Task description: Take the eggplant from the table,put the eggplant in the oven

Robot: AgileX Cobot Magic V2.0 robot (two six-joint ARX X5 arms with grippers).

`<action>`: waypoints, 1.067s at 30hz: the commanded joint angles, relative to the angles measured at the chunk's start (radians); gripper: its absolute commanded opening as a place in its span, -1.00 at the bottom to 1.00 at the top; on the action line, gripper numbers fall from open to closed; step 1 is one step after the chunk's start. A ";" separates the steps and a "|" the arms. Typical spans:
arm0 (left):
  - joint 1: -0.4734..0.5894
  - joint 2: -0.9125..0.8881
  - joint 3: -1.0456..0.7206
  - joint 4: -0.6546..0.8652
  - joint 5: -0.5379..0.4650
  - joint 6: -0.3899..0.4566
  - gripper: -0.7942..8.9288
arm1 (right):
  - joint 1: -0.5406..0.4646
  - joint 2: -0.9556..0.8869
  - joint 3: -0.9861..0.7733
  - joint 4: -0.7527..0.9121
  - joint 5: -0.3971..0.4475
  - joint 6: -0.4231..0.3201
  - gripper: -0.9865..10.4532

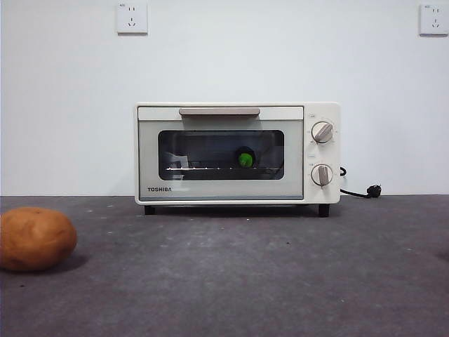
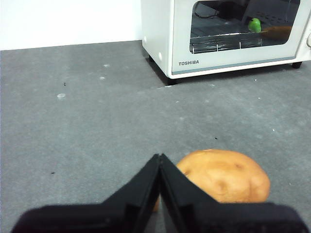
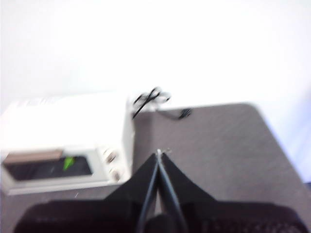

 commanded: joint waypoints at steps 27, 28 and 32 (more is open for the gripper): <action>0.004 0.000 -0.010 0.008 0.006 -0.006 -0.85 | -0.139 -0.793 -1.235 0.619 -0.225 -0.093 -0.83; 0.004 0.001 -0.010 0.008 0.005 -0.006 -0.85 | -0.139 -0.804 -1.278 0.647 -0.229 -0.093 -0.83; 0.004 0.000 -0.010 0.008 0.005 -0.006 -0.85 | -0.139 -0.851 -1.448 0.757 -0.228 -0.093 -0.83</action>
